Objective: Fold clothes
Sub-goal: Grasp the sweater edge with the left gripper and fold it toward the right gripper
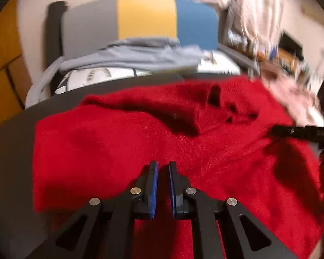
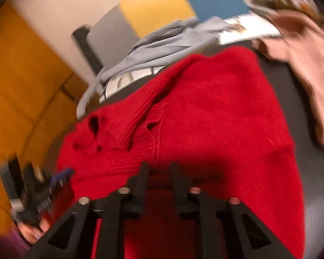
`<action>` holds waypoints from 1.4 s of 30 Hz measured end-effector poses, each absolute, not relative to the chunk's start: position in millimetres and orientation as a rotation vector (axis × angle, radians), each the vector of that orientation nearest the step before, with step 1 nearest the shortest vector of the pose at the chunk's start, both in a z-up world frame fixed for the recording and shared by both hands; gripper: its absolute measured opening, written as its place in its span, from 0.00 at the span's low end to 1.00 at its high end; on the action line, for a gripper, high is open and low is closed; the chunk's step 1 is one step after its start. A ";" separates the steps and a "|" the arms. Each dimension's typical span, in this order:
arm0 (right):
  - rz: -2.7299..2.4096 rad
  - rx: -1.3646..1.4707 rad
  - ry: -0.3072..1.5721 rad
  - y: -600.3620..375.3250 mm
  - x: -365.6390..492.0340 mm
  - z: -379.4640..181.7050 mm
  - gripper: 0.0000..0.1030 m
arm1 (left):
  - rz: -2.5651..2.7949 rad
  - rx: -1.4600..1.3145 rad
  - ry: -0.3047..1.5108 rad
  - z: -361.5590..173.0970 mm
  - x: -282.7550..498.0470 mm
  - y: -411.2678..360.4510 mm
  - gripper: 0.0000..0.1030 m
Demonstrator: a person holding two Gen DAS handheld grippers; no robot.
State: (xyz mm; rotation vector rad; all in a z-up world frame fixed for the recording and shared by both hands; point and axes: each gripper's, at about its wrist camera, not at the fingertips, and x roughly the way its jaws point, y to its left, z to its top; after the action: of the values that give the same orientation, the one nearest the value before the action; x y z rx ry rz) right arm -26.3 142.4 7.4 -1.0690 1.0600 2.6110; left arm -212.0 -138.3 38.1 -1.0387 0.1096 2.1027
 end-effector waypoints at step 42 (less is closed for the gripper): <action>2.682 -0.975 0.830 114.3 -91.4 54.4 0.27 | 2.315 -0.946 0.137 48.2 -199.1 -105.5 0.67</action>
State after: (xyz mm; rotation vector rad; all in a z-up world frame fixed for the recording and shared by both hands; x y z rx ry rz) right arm -91.4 114.3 54.4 -0.9750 0.8302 2.6824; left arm -199.1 -105.5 48.2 -0.9465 0.1366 2.3153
